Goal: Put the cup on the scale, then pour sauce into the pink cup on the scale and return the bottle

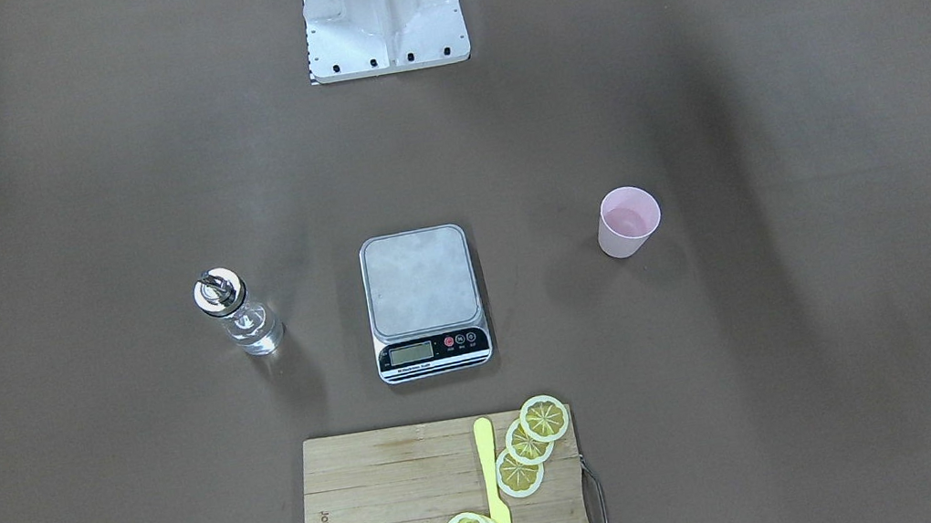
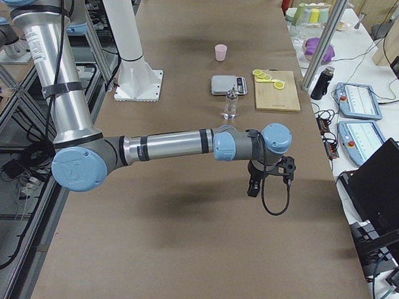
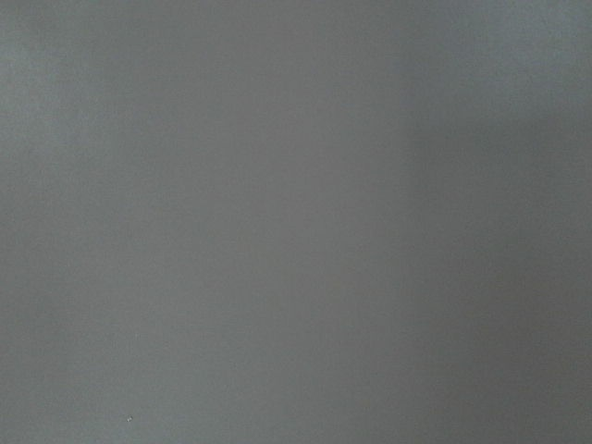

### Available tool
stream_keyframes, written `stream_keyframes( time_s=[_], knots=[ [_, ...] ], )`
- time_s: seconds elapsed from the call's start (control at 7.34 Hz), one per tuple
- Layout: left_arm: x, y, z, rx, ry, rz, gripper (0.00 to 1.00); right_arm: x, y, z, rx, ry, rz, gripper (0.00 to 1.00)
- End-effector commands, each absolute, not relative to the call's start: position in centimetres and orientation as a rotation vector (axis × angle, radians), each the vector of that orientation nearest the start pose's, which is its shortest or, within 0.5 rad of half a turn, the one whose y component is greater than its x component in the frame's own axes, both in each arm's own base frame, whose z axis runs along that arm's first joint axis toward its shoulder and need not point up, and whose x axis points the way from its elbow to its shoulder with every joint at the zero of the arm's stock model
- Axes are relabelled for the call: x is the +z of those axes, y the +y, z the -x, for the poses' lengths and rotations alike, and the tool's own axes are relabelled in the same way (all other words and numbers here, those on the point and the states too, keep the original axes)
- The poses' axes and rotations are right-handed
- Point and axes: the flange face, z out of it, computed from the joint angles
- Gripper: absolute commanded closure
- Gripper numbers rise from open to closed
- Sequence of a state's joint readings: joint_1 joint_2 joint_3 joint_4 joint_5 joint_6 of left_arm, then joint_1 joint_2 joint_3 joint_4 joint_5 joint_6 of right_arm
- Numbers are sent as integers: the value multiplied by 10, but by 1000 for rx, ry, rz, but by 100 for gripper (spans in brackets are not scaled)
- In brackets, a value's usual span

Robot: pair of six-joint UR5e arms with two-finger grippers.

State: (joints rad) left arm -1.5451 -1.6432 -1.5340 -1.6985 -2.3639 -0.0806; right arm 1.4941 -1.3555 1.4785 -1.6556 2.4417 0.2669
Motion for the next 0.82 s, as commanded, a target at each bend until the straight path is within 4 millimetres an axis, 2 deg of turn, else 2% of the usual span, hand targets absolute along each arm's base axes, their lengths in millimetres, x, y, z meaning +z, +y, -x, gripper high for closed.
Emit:
stream_keyframes(
  time_s=[0.0, 0.14, 0.27, 0.41, 0.54, 0.68],
  knots=[
    [584, -575, 42, 33, 795, -155, 1, 581, -588, -11, 153, -879, 99, 0],
    [568, -585, 38, 85, 799, -200, 1, 581, -588, -10, 151, -879, 98, 0],
    [538, -604, 31, 104, 808, -231, 1, 579, -588, -10, 149, -882, 96, 0],
    [513, -606, 0, 72, 803, -150, 1, 569, -585, -10, 139, -893, 77, 0],
    [464, -617, -37, 78, 715, -106, 1, 562, -588, -10, 131, -898, 64, 0],
    [422, -608, -90, 146, 659, -82, 1, 555, -588, -8, 121, -907, 53, 0]
  ],
)
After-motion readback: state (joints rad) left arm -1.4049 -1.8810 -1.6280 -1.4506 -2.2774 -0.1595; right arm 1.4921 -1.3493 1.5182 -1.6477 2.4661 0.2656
